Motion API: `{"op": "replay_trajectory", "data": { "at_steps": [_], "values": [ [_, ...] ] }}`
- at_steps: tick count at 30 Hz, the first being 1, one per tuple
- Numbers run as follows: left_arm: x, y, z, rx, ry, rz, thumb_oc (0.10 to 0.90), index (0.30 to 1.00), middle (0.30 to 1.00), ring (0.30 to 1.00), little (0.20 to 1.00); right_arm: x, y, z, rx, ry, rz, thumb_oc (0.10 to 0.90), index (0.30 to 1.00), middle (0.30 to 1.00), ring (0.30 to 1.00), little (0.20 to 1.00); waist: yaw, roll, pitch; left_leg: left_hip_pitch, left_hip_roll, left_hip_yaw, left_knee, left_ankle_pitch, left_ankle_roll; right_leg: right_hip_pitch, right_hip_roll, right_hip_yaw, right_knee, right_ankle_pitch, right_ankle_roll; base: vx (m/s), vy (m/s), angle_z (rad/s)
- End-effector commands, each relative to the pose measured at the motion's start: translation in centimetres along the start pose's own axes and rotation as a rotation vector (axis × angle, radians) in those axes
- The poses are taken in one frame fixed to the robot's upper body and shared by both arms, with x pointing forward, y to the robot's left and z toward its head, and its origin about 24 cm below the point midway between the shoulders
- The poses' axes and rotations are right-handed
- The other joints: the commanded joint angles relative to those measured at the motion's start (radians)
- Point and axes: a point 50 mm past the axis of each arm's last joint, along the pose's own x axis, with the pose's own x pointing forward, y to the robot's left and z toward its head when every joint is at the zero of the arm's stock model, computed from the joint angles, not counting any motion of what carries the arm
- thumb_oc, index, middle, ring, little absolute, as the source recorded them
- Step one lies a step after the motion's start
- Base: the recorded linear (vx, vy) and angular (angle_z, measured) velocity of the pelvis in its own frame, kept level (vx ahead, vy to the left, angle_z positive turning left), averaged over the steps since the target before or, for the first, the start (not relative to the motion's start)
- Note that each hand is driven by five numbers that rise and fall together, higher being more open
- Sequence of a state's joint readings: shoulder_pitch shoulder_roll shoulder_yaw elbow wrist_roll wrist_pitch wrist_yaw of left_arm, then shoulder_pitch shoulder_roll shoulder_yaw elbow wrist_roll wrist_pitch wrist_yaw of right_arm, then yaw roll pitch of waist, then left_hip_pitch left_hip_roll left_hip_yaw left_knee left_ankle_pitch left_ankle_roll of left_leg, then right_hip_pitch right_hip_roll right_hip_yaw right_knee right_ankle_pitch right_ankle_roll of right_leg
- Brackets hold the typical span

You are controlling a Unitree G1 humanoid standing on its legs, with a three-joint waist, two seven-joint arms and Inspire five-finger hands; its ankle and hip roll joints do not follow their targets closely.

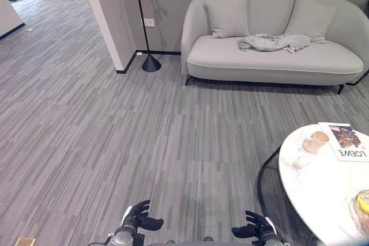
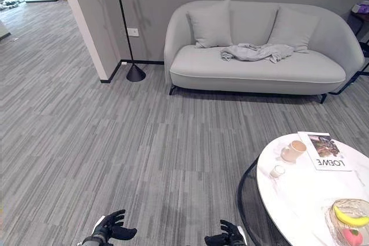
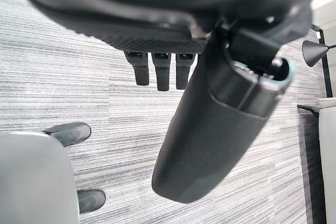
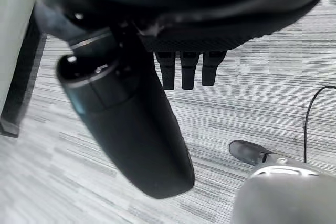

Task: Hang the clothes on the sofa on the clothes rack.

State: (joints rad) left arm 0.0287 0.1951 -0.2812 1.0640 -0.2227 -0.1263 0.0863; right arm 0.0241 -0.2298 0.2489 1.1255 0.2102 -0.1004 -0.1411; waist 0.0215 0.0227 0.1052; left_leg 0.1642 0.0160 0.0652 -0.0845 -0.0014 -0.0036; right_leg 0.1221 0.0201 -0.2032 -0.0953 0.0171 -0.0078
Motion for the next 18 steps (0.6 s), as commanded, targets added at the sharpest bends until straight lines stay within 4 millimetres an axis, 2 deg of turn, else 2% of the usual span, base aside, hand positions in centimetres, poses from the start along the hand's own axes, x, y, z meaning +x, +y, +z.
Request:
{"op": "replay_trajectory", "data": {
  "at_steps": [1,4,8,9,11,12,13,14,15,17,18],
  "values": [
    [1.1,0.6,5.2,0.071,-0.175,0.023,0.800,0.900,0.900,0.900,0.900,0.4,-0.8,3.8,-0.032,-0.157,-0.031,0.800,0.900,0.900,0.900,0.900,-0.004,-0.055,0.001,-0.019,0.022,0.008,-0.003,-0.043,-0.033,0.021,-0.076,0.032,0.009,-0.051,0.100,0.00,-0.073,-0.08],
    [1.0,0.9,5.5,0.070,-0.191,0.031,0.800,0.900,0.900,0.900,0.900,0.2,-0.7,4.5,-0.059,-0.202,-0.022,0.800,0.900,0.900,0.900,0.900,-0.005,-0.056,0.007,-0.020,0.030,0.009,-0.003,-0.043,-0.034,0.010,-0.066,0.049,0.024,-0.058,0.094,0.03,-0.075,-0.06],
    [1.0,0.9,5.5,0.070,-0.191,0.031,0.800,0.900,0.900,0.900,0.900,0.2,-0.7,4.5,-0.059,-0.202,-0.022,0.800,0.900,0.900,0.900,0.900,-0.005,-0.056,0.007,-0.020,0.030,0.009,-0.003,-0.044,-0.034,0.010,-0.066,0.049,0.024,-0.059,0.094,0.02,-0.050,-0.08],
    [0.9,1.4,7.1,0.082,-0.254,0.028,0.800,0.900,0.900,0.900,0.900,0.2,-0.9,6.1,-0.045,-0.262,-0.021,0.800,0.900,0.900,0.900,0.900,-0.002,-0.074,0.051,-0.086,0.057,0.000,0.135,-0.066,-0.049,-0.010,-0.045,0.070,0.059,-0.084,0.064,0.09,-0.232,0.02],
    [0.9,1.3,7.6,0.064,-0.270,0.025,0.800,0.900,0.900,0.900,0.900,0.0,-1.0,6.7,-0.032,-0.295,-0.017,0.800,0.900,0.900,0.900,0.900,0.001,-0.083,0.070,-0.139,0.056,-0.013,0.244,-0.081,-0.051,-0.004,-0.037,0.075,0.063,-0.096,0.048,0.09,-0.210,-0.07],
    [0.9,1.3,7.9,0.055,-0.278,0.024,0.800,0.900,0.900,0.900,0.900,-0.1,-1.1,7.1,-0.026,-0.314,-0.015,0.800,0.900,0.900,0.900,0.900,0.003,-0.089,0.086,-0.199,0.054,-0.035,0.342,-0.067,-0.048,-0.001,-0.033,0.079,0.063,-0.097,0.038,0.11,-0.197,-0.01],
    [0.9,1.0,8.5,0.042,-0.299,0.011,0.800,0.900,0.900,0.900,0.900,-0.3,-1.5,7.5,-0.022,-0.335,-0.022,0.800,0.900,0.900,0.900,0.900,0.006,-0.097,0.115,-0.289,0.043,-0.079,0.481,-0.003,-0.034,0.005,-0.024,0.092,0.065,-0.105,0.016,0.09,-0.161,0.09],
    [0.9,1.0,8.5,0.042,-0.299,0.011,0.800,0.900,0.900,0.900,0.900,-0.3,-1.5,7.5,-0.022,-0.335,-0.022,0.800,0.900,0.900,0.900,0.900,0.003,-0.095,0.113,-0.297,0.044,-0.084,0.490,-0.006,-0.035,0.003,-0.022,0.089,0.065,-0.105,0.016,0.10,-0.136,0.25],
    [0.8,0.9,8.9,0.045,-0.315,0.006,0.800,0.900,0.900,0.900,0.900,-0.3,-1.7,7.9,-0.020,-0.351,-0.028,0.800,0.900,0.900,0.900,0.900,0.002,-0.096,0.127,-0.356,0.031,-0.115,0.568,0.028,-0.028,-0.001,-0.018,0.091,0.069,-0.110,0.008,0.13,-0.079,0.08],
    [0.8,0.7,9.1,0.039,-0.323,0.004,0.800,0.900,0.900,0.900,0.900,-0.4,-1.9,8.4,0.001,-0.369,-0.033,0.800,0.900,0.900,0.900,0.900,-0.006,-0.101,0.133,-0.429,0.020,-0.134,0.631,0.044,-0.018,0.001,-0.013,0.099,0.068,-0.132,-0.004,0.23,-0.076,-0.11],
    [0.7,0.7,9.6,0.011,-0.343,0.006,0.800,0.900,0.900,0.900,0.900,-0.4,-2.0,8.5,0.011,-0.375,-0.035,0.800,0.900,0.900,0.900,0.900,-0.004,-0.100,0.132,-0.448,0.019,-0.127,0.576,0.034,-0.020,0.007,-0.013,0.102,0.065,-0.144,-0.002,0.30,-0.002,-0.03]
  ]
}}
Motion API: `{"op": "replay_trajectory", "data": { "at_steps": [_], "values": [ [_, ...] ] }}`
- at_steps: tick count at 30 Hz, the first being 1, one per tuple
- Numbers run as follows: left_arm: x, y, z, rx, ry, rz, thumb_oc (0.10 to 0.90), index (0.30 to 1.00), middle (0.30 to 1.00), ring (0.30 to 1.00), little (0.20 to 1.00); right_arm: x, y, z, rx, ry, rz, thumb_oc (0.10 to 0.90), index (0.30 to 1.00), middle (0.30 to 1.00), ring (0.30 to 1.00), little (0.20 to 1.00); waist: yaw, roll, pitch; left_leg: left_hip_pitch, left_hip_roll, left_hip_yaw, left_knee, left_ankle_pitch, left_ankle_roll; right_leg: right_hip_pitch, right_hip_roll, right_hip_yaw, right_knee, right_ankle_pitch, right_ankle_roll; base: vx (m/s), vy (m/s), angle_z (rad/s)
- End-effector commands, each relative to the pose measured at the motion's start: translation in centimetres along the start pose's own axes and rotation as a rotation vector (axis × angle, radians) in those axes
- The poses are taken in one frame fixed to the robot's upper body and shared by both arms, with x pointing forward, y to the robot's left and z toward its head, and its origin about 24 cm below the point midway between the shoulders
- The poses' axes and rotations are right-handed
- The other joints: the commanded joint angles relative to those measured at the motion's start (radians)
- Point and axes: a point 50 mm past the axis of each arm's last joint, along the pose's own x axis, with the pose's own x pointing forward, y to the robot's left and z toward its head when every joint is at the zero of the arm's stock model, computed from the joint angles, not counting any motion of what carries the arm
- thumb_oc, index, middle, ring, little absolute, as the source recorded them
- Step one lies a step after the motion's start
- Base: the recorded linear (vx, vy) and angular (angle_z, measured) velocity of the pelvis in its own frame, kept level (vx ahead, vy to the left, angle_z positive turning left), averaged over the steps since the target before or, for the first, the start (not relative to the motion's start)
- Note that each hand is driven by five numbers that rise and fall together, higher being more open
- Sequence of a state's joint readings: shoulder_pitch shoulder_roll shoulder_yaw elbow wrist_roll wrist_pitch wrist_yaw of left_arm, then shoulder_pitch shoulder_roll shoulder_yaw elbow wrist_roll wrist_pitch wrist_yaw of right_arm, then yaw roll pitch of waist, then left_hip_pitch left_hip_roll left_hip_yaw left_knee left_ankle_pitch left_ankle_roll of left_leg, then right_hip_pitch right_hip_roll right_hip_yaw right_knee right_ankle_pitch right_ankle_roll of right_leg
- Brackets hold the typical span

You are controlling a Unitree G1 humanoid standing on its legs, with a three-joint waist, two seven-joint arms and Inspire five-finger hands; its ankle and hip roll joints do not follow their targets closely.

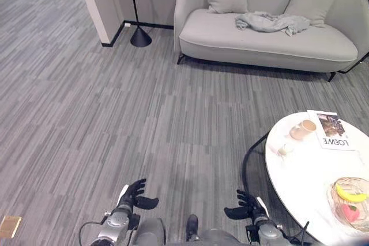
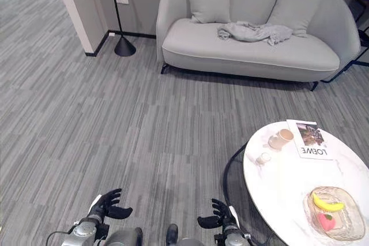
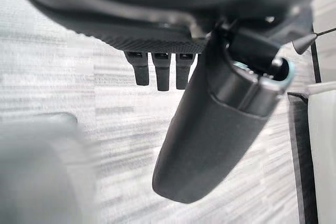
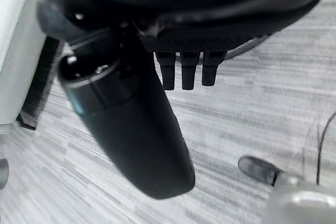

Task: Hang the clothes on the sofa on the clothes rack.

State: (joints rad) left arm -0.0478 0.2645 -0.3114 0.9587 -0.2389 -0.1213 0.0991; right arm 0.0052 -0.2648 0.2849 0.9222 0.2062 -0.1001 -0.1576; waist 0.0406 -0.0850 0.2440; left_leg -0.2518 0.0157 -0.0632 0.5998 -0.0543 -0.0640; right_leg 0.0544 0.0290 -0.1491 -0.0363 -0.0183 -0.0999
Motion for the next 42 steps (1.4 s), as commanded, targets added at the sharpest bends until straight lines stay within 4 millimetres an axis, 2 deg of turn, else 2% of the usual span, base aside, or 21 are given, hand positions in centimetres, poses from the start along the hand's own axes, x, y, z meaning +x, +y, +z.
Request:
{"op": "replay_trajectory", "data": {
  "at_steps": [1,6,9,10,11,12,13,16,19,20,22,23,26,30,31,32,33,35,37,39,42],
  "values": [
    [0.7,-0.8,4.4,-0.036,-0.178,-0.013,0.800,0.900,0.900,0.900,0.900,0.2,-2.3,3.3,0.024,-0.162,-0.057,0.800,0.900,0.900,0.900,0.900,-0.018,0.006,-0.010,-0.029,0.013,0.020,-0.181,0.063,0.043,0.087,-0.026,0.051,-0.004,-0.117,0.096,0.39,0.027,0.16],
    [0.6,-0.8,4.9,0.053,-0.206,-0.037,0.800,0.900,0.900,0.900,0.900,0.7,-2.5,5.0,-0.046,-0.206,-0.050,0.800,0.900,0.900,0.900,0.900,0.041,0.009,-0.035,-0.104,0.021,0.122,-0.648,0.145,0.016,0.182,-0.024,0.059,-0.032,-0.189,0.138,0.55,0.090,0.00],
    [0.2,0.3,3.7,0.038,-0.177,-0.011,0.800,0.900,0.900,0.900,0.900,0.8,-2.4,5.0,-0.082,-0.195,-0.027,0.800,0.900,0.900,0.900,0.900,0.079,0.008,-0.078,-0.120,0.018,0.165,-0.687,0.162,0.020,0.243,-0.043,0.110,-0.010,-0.222,0.167,0.71,0.186,-0.50],
    [0.0,0.5,3.2,0.024,-0.175,-0.014,0.800,0.900,0.900,0.900,0.900,0.8,-2.0,4.8,-0.093,-0.189,-0.004,0.800,0.900,0.900,0.900,0.900,0.086,-0.001,-0.104,-0.078,-0.014,0.142,-0.675,0.250,0.037,0.251,-0.086,0.121,0.064,-0.187,0.194,0.80,0.254,-0.87],
    [0.0,0.4,3.2,0.024,-0.175,-0.015,0.800,0.900,0.900,0.900,0.900,0.8,-2.0,4.8,-0.093,-0.188,-0.004,0.800,0.900,0.900,0.900,0.900,0.087,0.001,-0.105,-0.080,-0.011,0.141,-0.675,0.251,0.037,0.249,-0.083,0.123,0.064,-0.185,0.193,0.80,0.253,-0.96],
    [-0.2,0.7,3.0,0.026,-0.175,-0.014,0.800,0.900,0.900,0.900,0.900,0.6,-1.9,4.4,-0.090,-0.182,0.000,0.800,0.900,0.900,0.900,0.900,0.097,-0.012,-0.117,-0.058,-0.034,0.134,-0.666,0.256,0.051,0.235,-0.111,0.127,0.134,-0.125,0.219,0.63,0.187,-0.78],
    [-0.5,1.0,2.9,0.021,-0.184,-0.027,0.800,0.900,0.900,0.900,0.900,0.6,-2.0,4.0,-0.090,-0.173,0.006,0.800,0.900,0.900,0.900,0.900,0.111,-0.034,-0.118,-0.046,-0.069,0.139,-0.635,0.235,0.072,0.220,-0.145,0.140,0.268,0.039,0.267,0.73,0.255,-0.68],
    [-0.9,1.5,2.9,-0.008,-0.192,-0.045,0.800,0.900,0.900,0.900,0.900,0.6,-2.2,3.9,-0.076,-0.162,0.004,0.800,0.900,0.900,0.900,0.900,0.096,0.001,-0.078,0.100,-0.079,0.132,-0.628,0.155,0.121,0.056,-0.205,0.122,0.639,0.254,0.267,0.62,0.297,-0.36],
    [-0.7,2.0,3.6,0.017,-0.210,-0.028,0.800,0.900,0.900,0.900,0.900,0.6,-2.4,3.3,-0.070,-0.135,-0.003,0.800,0.900,0.900,0.900,0.900,0.069,0.034,-0.054,0.193,-0.068,0.115,-0.652,0.112,0.143,-0.059,-0.237,0.070,0.774,0.230,0.237,0.54,0.193,0.45],
    [-0.6,2.2,4.1,0.014,-0.224,-0.017,0.800,0.900,0.900,0.900,0.900,0.4,-2.5,2.5,-0.057,-0.112,-0.010,0.800,0.900,0.900,0.900,0.900,0.044,0.061,-0.038,0.266,-0.054,0.087,-0.664,0.079,0.145,-0.144,-0.251,-0.002,0.762,0.103,0.208,0.54,0.000,0.74],
    [-0.4,2.4,4.6,0.004,-0.235,-0.003,0.800,0.900,0.900,0.900,0.900,0.2,-2.6,1.9,-0.052,-0.095,0.001,0.800,0.900,0.900,0.900,0.900,0.018,0.071,-0.031,0.342,-0.038,0.073,-0.670,0.028,0.131,-0.188,-0.274,-0.102,0.612,0.019,0.198,0.80,-0.160,0.57],
    [-0.3,2.2,5.1,0.014,-0.248,-0.008,0.800,0.900,0.900,0.900,0.900,0.1,-2.5,1.2,-0.068,-0.061,0.014,0.800,0.900,0.900,0.900,0.900,-0.009,0.065,-0.031,0.422,-0.029,0.057,-0.680,-0.029,0.103,-0.224,-0.239,-0.159,0.314,0.039,0.226,0.66,-0.247,0.44],
    [0.0,2.2,5.4,0.013,-0.254,-0.001,0.800,0.900,0.900,0.900,0.900,0.2,-2.6,0.4,-0.075,-0.025,0.010,0.800,0.900,0.900,0.900,0.900,-0.026,0.050,-0.030,0.492,-0.016,0.049,-0.687,-0.073,0.074,-0.249,-0.178,-0.154,0.013,0.123,0.275,0.61,-0.263,0.40],
    [-0.2,1.8,5.4,-0.017,-0.272,-0.023,0.800,0.900,0.900,0.900,0.900,0.0,-1.8,-0.8,-0.097,0.032,0.032,0.800,0.900,0.900,0.900,0.900,-0.041,0.051,-0.054,0.574,0.026,0.038,-0.645,-0.082,0.025,-0.270,-0.147,-0.150,-0.051,0.154,0.290,0.77,-0.275,0.62],
    [-0.3,1.7,5.1,-0.014,-0.264,-0.025,0.800,0.900,0.900,0.900,0.900,-0.1,-1.8,-1.2,-0.105,0.044,0.033,0.800,0.900,0.900,0.900,0.900,-0.044,0.050,-0.059,0.565,0.048,0.026,-0.581,-0.060,0.009,-0.236,-0.139,-0.142,-0.049,0.173,0.267,0.66,-0.361,0.25],
    [-0.5,1.5,5.1,-0.039,-0.268,-0.042,0.800,0.900,0.900,0.900,0.900,-0.4,-2.1,-2.2,-0.124,0.078,0.030,0.800,0.900,0.900,0.900,0.900,-0.047,0.065,-0.066,0.505,0.116,0.051,-0.353,0.077,-0.025,-0.182,-0.108,-0.130,-0.024,0.149,0.223,0.65,-0.361,0.10],
    [-0.5,1.6,5.1,-0.038,-0.268,-0.042,0.800,0.900,0.900,0.900,0.900,-0.4,-2.1,-2.2,-0.124,0.078,0.031,0.800,0.900,0.900,0.900,0.900,-0.050,0.062,-0.068,0.500,0.112,0.048,-0.352,0.079,-0.025,-0.185,-0.112,-0.132,-0.024,0.150,0.223,0.64,-0.418,0.32],
    [-0.8,1.8,4.9,-0.051,-0.269,-0.055,0.800,0.900,0.900,0.900,0.900,-0.5,-3.0,-2.4,-0.114,0.085,0.005,0.800,0.900,0.900,0.900,0.900,-0.026,0.044,-0.050,0.349,0.115,0.012,-0.033,0.226,0.002,-0.104,-0.084,-0.116,-0.022,0.121,0.158,0.50,-0.397,0.38],
    [-0.7,1.6,4.7,-0.033,-0.252,-0.062,0.800,0.900,0.900,0.900,0.900,-0.2,-3.6,-2.0,-0.125,0.082,-0.019,0.800,0.900,0.900,0.900,0.900,0.008,0.019,-0.019,0.196,0.088,0.010,0.167,0.197,0.039,-0.032,-0.074,-0.082,-0.035,0.079,0.125,0.50,-0.352,-0.16],
    [-0.5,1.3,4.6,-0.050,-0.243,-0.047,0.800,0.900,0.900,0.900,0.900,0.1,-3.9,-1.1,-0.126,0.058,-0.035,0.800,0.900,0.900,0.900,0.900,0.047,0.010,-0.002,0.082,0.050,0.031,0.153,0.118,0.051,0.044,-0.064,-0.045,-0.051,0.034,0.121,0.48,-0.168,-0.43],
    [-0.6,1.0,4.6,-0.071,-0.246,-0.043,0.800,0.900,0.900,0.900,0.900,0.6,-4.2,0.6,-0.126,0.001,-0.039,0.800,0.900,0.900,0.900,0.900,0.097,0.023,-0.015,0.049,-0.020,0.058,-0.324,0.123,0.049,0.113,-0.037,0.000,-0.051,-0.025,0.142,0.59,-0.019,-0.80]
  ]
}}
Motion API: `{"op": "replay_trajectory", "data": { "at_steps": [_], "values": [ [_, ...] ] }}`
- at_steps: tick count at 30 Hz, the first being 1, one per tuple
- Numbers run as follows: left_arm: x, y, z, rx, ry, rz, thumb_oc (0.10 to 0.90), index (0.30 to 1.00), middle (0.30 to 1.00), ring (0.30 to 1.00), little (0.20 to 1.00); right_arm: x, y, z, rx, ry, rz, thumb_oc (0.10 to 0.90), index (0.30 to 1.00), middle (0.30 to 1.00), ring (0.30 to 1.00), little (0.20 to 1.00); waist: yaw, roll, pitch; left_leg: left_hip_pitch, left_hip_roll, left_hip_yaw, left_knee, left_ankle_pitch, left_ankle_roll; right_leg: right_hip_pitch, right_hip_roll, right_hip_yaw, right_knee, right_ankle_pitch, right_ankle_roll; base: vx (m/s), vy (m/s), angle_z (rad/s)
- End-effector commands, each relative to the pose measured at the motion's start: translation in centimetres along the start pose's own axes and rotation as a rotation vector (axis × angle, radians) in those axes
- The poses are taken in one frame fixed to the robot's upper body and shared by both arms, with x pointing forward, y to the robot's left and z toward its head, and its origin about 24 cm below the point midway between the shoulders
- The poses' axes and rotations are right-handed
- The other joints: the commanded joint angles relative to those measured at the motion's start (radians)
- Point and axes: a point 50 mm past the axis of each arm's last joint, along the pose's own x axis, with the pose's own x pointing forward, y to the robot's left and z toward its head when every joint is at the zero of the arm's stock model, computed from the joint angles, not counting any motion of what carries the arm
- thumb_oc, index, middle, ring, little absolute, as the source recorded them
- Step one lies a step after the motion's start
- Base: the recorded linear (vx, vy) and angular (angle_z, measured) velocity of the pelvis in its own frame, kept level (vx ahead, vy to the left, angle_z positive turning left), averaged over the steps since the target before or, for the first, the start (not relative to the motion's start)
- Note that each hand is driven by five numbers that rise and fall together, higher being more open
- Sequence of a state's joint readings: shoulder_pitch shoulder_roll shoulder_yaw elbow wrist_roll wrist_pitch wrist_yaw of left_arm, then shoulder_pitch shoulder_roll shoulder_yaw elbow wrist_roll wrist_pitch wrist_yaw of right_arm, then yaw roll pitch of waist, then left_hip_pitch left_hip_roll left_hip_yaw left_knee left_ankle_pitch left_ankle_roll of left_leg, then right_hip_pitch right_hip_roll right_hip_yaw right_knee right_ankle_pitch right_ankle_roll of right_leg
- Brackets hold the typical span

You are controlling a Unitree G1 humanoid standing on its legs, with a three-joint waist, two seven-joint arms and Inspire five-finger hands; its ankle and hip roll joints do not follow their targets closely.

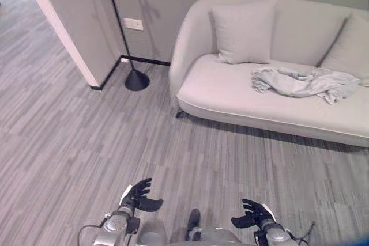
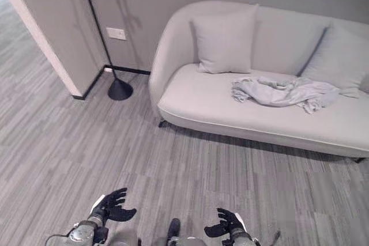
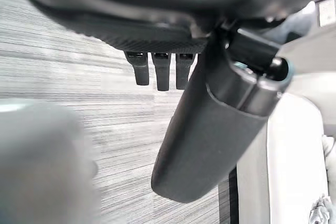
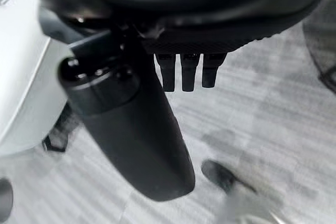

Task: Hang the clothes on the sofa on the clothes rack.

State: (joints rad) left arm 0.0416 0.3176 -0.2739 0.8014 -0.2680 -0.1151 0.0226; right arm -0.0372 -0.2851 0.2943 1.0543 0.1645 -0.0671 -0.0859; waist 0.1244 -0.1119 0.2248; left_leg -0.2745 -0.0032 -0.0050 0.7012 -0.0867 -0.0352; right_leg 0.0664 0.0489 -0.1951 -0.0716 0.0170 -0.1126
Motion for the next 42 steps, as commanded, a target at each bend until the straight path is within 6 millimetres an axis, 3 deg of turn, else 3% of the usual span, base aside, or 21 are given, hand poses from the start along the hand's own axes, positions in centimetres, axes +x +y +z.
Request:
{"op": "replay_trajectory", "data": {
  "at_steps": [1,4,6,9,13,18,21,23,26,27,28,29,30,31,33,34,35,36,37,39,42],
  "values": [
    [0.7,-0.7,4.4,-0.027,-0.187,-0.009,0.800,0.900,0.900,0.900,0.900,0.0,-3.4,2.4,-0.037,-0.122,-0.089,0.800,0.900,0.900,0.900,0.900,0.025,0.066,-0.009,0.088,-0.008,0.003,-0.624,0.205,0.015,0.127,-0.037,0.051,-0.016,-0.087,0.159,0.61,0.016,-0.88],
    [0.8,-0.7,4.1,-0.025,-0.174,-0.001,0.800,0.900,0.900,0.900,0.900,0.4,-3.3,3.6,-0.066,-0.139,-0.076,0.800,0.900,0.900,0.900,0.900,0.034,0.085,-0.044,0.086,-0.009,0.119,-0.788,0.222,0.011,0.192,-0.013,0.046,-0.006,-0.139,0.162,0.53,-0.003,-0.38],
    [0.8,-0.8,4.0,-0.015,-0.171,-0.012,0.800,0.900,0.900,0.900,0.900,0.4,-2.2,3.7,-0.107,-0.150,-0.025,0.800,0.900,0.900,0.900,0.900,0.063,0.077,-0.075,0.115,-0.031,0.114,-0.758,0.240,0.037,0.214,-0.044,0.023,0.099,-0.182,0.185,0.55,0.042,-0.36],
    [0.6,-0.2,3.9,-0.004,-0.168,-0.010,0.800,0.900,0.900,0.900,0.900,0.3,-1.8,3.7,-0.111,-0.153,-0.002,0.800,0.900,0.900,0.900,0.900,0.077,0.051,-0.079,0.201,-0.043,0.127,-0.757,0.200,0.080,0.069,-0.154,-0.007,0.464,-0.044,0.287,0.40,0.082,-0.66],
    [0.5,0.7,4.1,0.019,-0.165,0.011,0.800,0.900,0.900,0.900,0.900,0.1,-2.4,2.1,-0.038,-0.096,-0.064,0.800,0.900,0.900,0.900,0.900,0.025,0.081,-0.042,0.335,-0.021,0.104,-0.778,0.126,0.113,-0.056,-0.262,-0.052,0.761,0.001,0.259,0.34,-0.033,0.01],
    [0.3,1.1,4.5,0.012,-0.186,0.024,0.800,0.900,0.900,0.900,0.900,-0.1,-2.8,0.3,0.029,-0.032,-0.102,0.800,0.900,0.900,0.900,0.900,0.034,0.082,-0.045,0.382,0.039,0.105,-0.766,0.069,0.069,-0.036,-0.430,-0.142,0.490,0.003,0.250,0.22,-0.240,0.24],
    [0.5,1.2,5.1,0.016,-0.208,0.033,0.800,0.900,0.900,0.900,0.900,-0.1,-2.7,0.2,0.040,-0.026,-0.098,0.800,0.900,0.900,0.900,0.900,0.043,0.057,-0.039,0.388,0.094,0.084,-0.756,0.049,0.014,-0.029,-0.479,-0.108,0.203,0.129,0.302,0.17,-0.501,0.01],
    [0.5,1.8,6.2,-0.004,-0.251,0.057,0.800,0.900,0.900,0.900,0.900,-0.2,-2.7,-0.2,0.038,-0.010,-0.096,0.800,0.900,0.900,0.900,0.900,0.037,0.035,-0.036,0.396,0.171,0.061,-0.757,0.054,-0.041,-0.055,-0.512,-0.003,0.096,0.252,0.349,0.21,-0.748,0.18],
    [0.5,2.4,6.8,-0.007,-0.271,0.078,0.800,0.900,0.900,0.900,0.900,-0.2,-2.8,0.1,0.042,-0.028,-0.102,0.800,0.900,0.900,0.900,0.900,0.034,0.030,-0.030,0.391,0.248,0.046,-0.751,0.069,-0.085,-0.053,-0.518,0.039,0.093,0.276,0.359,0.10,-0.742,0.39],
    [0.5,2.6,7.6,-0.014,-0.304,0.079,0.800,0.900,0.900,0.900,0.900,-0.2,-3.1,0.6,0.044,-0.052,-0.106,0.800,0.900,0.900,0.900,0.900,0.026,0.022,-0.031,0.374,0.281,0.022,-0.747,0.087,-0.105,-0.045,-0.503,0.080,0.098,0.236,0.368,0.07,-0.681,0.27],
    [0.2,3.1,7.8,-0.002,-0.315,0.078,0.800,0.900,0.900,0.900,0.900,-0.2,-3.3,1.1,0.027,-0.072,-0.102,0.800,0.900,0.900,0.900,0.900,0.027,0.023,-0.047,0.386,0.350,0.030,-0.759,0.117,-0.136,-0.029,-0.466,0.032,0.108,0.084,0.373,0.07,-0.682,0.20],
    [0.2,3.1,7.7,-0.002,-0.315,0.078,0.800,0.900,0.900,0.900,0.900,-0.2,-3.3,1.1,0.027,-0.072,-0.102,0.800,0.900,0.900,0.900,0.900,0.025,0.026,-0.047,0.387,0.353,0.028,-0.762,0.118,-0.137,-0.027,-0.463,0.030,0.110,0.082,0.373,0.00,-0.947,-0.01],
    [0.1,3.2,8.7,-0.037,-0.347,0.074,0.800,0.900,0.900,0.900,0.900,-0.4,-3.9,2.8,0.025,-0.163,-0.107,0.800,0.900,0.900,0.900,0.900,0.007,0.055,-0.028,0.311,0.460,0.012,-0.721,0.330,-0.160,-0.032,-0.364,0.000,0.162,-0.030,0.316,-0.06,-0.537,0.01],
    [0.1,3.1,8.7,-0.037,-0.347,0.073,0.800,0.900,0.900,0.900,0.900,-0.4,-3.9,2.8,0.025,-0.163,-0.107,0.800,0.900,0.900,0.900,0.900,0.005,0.056,-0.031,0.306,0.462,0.010,-0.721,0.331,-0.160,-0.034,-0.363,-0.002,0.161,-0.029,0.315,-0.13,-0.926,0.42],
    [0.2,2.8,9.3,-0.028,-0.359,0.051,0.800,0.900,0.900,0.900,0.900,-0.9,-4.8,3.1,0.037,-0.199,-0.134,0.800,0.900,0.900,0.900,0.900,-0.034,0.047,-0.015,0.236,0.484,0.133,-0.667,0.388,-0.100,-0.010,-0.301,-0.057,0.145,-0.059,0.263,-0.09,-0.494,0.71],
    [0.2,3.0,9.4,-0.024,-0.365,0.054,0.800,0.900,0.900,0.900,0.900,-1.0,-5.3,3.0,0.047,-0.201,-0.143,0.800,0.900,0.900,0.900,0.900,-0.039,0.031,-0.005,0.228,0.447,0.170,-0.634,0.330,-0.077,0.009,-0.285,-0.077,0.118,-0.060,0.252,-0.07,-0.490,0.55],
    [0.1,2.9,9.1,-0.024,-0.368,0.056,0.800,0.900,0.900,0.900,0.900,-1.0,-5.8,2.8,0.036,-0.190,-0.151,0.800,0.900,0.900,0.900,0.900,-0.020,0.015,-0.003,0.202,0.309,0.126,-0.581,0.187,-0.046,0.021,-0.273,-0.090,0.060,-0.033,0.250,-0.05,-0.613,0.30],
    [0.1,2.7,9.1,-0.035,-0.373,0.051,0.800,0.900,0.900,0.900,0.900,-1.0,-6.1,2.6,0.041,-0.181,-0.161,0.800,0.900,0.900,0.900,0.900,-0.018,0.011,-0.007,0.179,0.239,0.108,-0.563,0.144,-0.033,0.032,-0.264,-0.101,0.034,-0.023,0.249,0.00,-0.407,-0.04],
    [0.1,2.7,9.1,-0.035,-0.373,0.051,0.800,0.900,0.900,0.900,0.900,-1.0,-6.1,2.6,0.041,-0.182,-0.161,0.800,0.900,0.900,0.900,0.900,-0.020,0.010,-0.008,0.175,0.237,0.106,-0.562,0.144,-0.032,0.031,-0.265,-0.103,0.033,-0.022,0.249,0.04,-0.213,-0.27],
    [0.3,1.6,9.1,-0.061,-0.371,0.029,0.800,0.900,0.900,0.900,0.900,-0.6,-6.0,2.3,0.039,-0.143,-0.172,0.800,0.900,0.900,0.900,0.900,-0.002,0.033,-0.023,0.131,0.058,0.137,-0.587,0.099,0.011,0.036,-0.223,-0.119,0.010,-0.020,0.247,0.07,-0.181,-0.08],
    [0.6,0.6,9.1,-0.065,-0.360,0.014,0.800,0.900,0.900,0.900,0.900,-0.2,-5.4,2.4,0.034,-0.120,-0.167,0.800,0.900,0.900,0.900,0.900,0.016,0.065,-0.034,0.127,-0.033,0.104,-0.661,0.123,0.025,0.031,-0.187,-0.121,0.030,-0.029,0.245,0.12,-0.086,0.03]
  ]
}}
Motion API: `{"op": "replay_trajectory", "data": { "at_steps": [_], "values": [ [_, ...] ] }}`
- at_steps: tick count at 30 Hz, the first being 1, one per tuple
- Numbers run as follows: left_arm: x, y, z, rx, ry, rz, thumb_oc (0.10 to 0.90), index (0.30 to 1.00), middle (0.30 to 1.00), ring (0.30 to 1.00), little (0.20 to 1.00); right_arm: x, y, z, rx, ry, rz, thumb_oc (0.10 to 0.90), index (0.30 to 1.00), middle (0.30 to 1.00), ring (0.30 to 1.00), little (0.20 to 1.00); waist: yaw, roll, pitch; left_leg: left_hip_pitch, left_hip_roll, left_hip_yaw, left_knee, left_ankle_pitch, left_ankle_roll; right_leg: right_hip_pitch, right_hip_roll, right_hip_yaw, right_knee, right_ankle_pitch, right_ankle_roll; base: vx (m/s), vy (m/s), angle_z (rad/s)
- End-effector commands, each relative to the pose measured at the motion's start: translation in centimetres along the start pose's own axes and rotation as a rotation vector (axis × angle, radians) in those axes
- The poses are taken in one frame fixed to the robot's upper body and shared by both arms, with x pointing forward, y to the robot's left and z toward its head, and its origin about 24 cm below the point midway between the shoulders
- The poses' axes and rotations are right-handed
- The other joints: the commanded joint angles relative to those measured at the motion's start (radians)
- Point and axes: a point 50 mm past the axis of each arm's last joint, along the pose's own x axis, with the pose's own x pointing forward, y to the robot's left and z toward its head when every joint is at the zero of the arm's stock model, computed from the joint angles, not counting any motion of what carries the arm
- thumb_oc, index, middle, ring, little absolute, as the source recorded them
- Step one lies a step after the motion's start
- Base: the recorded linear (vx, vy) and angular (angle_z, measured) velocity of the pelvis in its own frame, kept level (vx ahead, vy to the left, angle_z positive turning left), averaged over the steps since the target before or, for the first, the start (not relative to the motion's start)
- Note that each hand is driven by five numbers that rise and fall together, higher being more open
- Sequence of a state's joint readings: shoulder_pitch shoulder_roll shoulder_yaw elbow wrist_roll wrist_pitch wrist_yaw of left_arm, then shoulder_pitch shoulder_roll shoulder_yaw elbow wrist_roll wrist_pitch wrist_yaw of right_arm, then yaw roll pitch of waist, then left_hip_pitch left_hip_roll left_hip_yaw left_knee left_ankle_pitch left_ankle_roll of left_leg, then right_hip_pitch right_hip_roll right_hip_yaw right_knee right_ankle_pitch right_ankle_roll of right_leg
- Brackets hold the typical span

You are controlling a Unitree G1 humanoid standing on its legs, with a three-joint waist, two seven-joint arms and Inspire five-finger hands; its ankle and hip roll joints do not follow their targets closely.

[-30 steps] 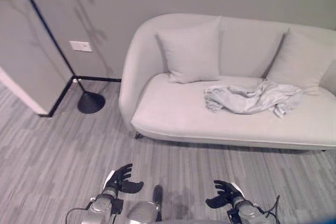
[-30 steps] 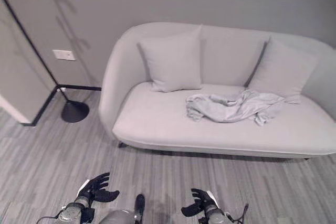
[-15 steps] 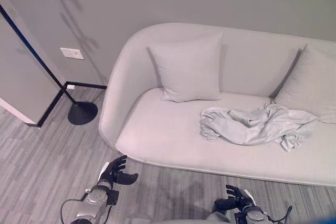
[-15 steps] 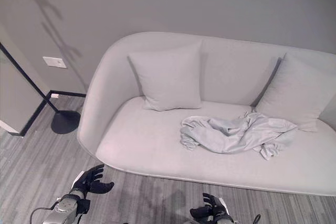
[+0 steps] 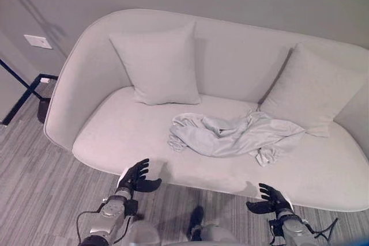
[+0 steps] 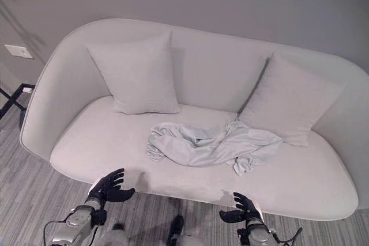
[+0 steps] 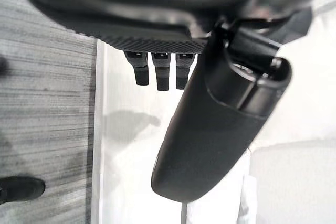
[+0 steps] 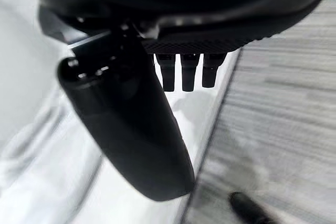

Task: Hang the clothes on the sofa on the clothes rack.

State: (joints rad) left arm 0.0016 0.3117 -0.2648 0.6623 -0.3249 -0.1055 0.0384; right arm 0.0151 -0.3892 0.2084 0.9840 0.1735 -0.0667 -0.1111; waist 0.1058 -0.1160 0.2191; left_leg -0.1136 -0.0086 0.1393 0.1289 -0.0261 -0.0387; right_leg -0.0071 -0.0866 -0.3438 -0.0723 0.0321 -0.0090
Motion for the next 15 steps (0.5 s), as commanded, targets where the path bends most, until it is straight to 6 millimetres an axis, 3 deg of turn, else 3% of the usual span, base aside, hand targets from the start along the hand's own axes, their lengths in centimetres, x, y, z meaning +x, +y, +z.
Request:
{"op": "replay_trajectory", "data": {
  "at_steps": [1,2,4,6,8,9,10,11,13,14,15],
  "values": [
    [0.8,0.8,4.2,0.013,-0.184,0.018,0.800,0.900,0.900,0.900,0.900,0.8,-0.3,3.1,-0.011,-0.101,-0.013,0.800,0.900,0.900,0.900,0.900,0.047,0.089,-0.036,0.001,-0.045,-0.056,-0.155,0.063,0.044,0.105,-0.039,0.022,0.062,-0.069,0.146,0.13,-0.019,-0.07],
    [0.8,0.8,4.2,0.013,-0.184,0.018,0.800,0.900,0.900,0.900,0.900,0.8,-0.3,3.1,-0.011,-0.101,-0.014,0.800,0.900,0.900,0.900,0.900,0.047,0.090,-0.038,0.000,-0.045,-0.056,-0.157,0.065,0.044,0.103,-0.038,0.022,0.062,-0.068,0.146,0.20,0.047,-0.24],
    [1.1,0.0,4.4,0.041,-0.180,-0.007,0.800,0.900,0.900,0.900,0.900,0.9,1.0,3.3,-0.012,-0.089,0.017,0.800,0.900,0.900,0.900,0.900,0.032,0.088,-0.037,0.081,-0.059,-0.075,-0.185,0.056,0.092,0.064,-0.079,0.007,0.300,-0.046,0.190,0.21,0.041,-0.24],
    [1.2,-0.2,4.6,0.057,-0.176,-0.011,0.800,0.900,0.900,0.900,0.900,0.8,2.4,3.9,-0.001,-0.117,0.056,0.800,0.900,0.900,0.900,0.900,0.006,0.078,-0.002,0.136,-0.043,-0.069,-0.187,0.038,0.108,-0.021,-0.111,0.050,0.536,0.038,0.247,0.18,-0.044,-0.01],
    [1.1,-0.1,5.0,0.078,-0.190,-0.017,0.800,0.900,0.900,0.900,0.900,0.4,2.7,3.7,0.030,-0.132,0.064,0.800,0.900,0.900,0.900,0.900,-0.019,0.091,-0.010,0.184,-0.009,-0.092,-0.213,0.028,0.108,-0.100,-0.142,0.085,0.689,0.056,0.222,0.24,-0.079,0.32],
    [1.1,-0.1,5.0,0.078,-0.190,-0.017,0.800,0.900,0.900,0.900,0.900,0.4,2.7,3.7,0.030,-0.132,0.064,0.800,0.900,0.900,0.900,0.900,-0.018,0.089,-0.010,0.185,-0.010,-0.092,-0.213,0.027,0.108,-0.101,-0.144,0.086,0.692,0.054,0.222,0.35,-0.188,0.21],
    [1.0,0.0,5.4,0.085,-0.207,-0.021,0.800,0.900,0.900,0.900,0.900,0.2,2.5,3.4,0.058,-0.136,0.051,0.800,0.900,0.900,0.900,0.900,-0.020,0.086,-0.020,0.208,0.011,-0.090,-0.216,0.006,0.094,-0.092,-0.231,0.062,0.626,0.081,0.209,0.19,-0.137,-0.04],
    [1.0,0.0,5.4,0.085,-0.206,-0.021,0.800,0.900,0.900,0.900,0.900,0.2,2.5,3.4,0.058,-0.135,0.052,0.800,0.900,0.900,0.900,0.900,-0.022,0.086,-0.018,0.212,0.011,-0.092,-0.216,0.005,0.094,-0.087,-0.231,0.059,0.626,0.080,0.209,0.27,-0.216,0.08],
    [0.8,0.3,6.2,0.075,-0.246,-0.014,0.800,0.900,0.900,0.900,0.900,-0.1,1.9,3.3,0.080,-0.150,0.033,0.800,0.900,0.900,0.900,0.900,-0.021,0.083,-0.020,0.226,0.030,-0.099,-0.212,-0.018,0.072,-0.049,-0.311,0.012,0.452,0.112,0.201,0.21,-0.252,0.13],
    [0.7,0.3,6.5,0.070,-0.262,-0.015,0.800,0.900,0.900,0.900,0.900,-0.1,1.5,3.4,0.089,-0.158,0.019,0.800,0.900,0.900,0.900,0.900,-0.025,0.078,-0.019,0.236,0.037,-0.102,-0.213,-0.025,0.059,-0.039,-0.324,0.013,0.343,0.135,0.210,0.23,-0.357,0.07],
    [0.6,0.4,6.9,0.073,-0.280,-0.014,0.800,0.900,0.900,0.900,0.900,-0.2,1.3,3.8,0.097,-0.177,0.010,0.800,0.900,0.900,0.900,0.900,-0.033,0.070,-0.020,0.246,0.046,-0.107,-0.216,-0.034,0.043,-0.024,-0.307,0.036,0.213,0.154,0.220,0.27,-0.506,0.09]
  ]
}}
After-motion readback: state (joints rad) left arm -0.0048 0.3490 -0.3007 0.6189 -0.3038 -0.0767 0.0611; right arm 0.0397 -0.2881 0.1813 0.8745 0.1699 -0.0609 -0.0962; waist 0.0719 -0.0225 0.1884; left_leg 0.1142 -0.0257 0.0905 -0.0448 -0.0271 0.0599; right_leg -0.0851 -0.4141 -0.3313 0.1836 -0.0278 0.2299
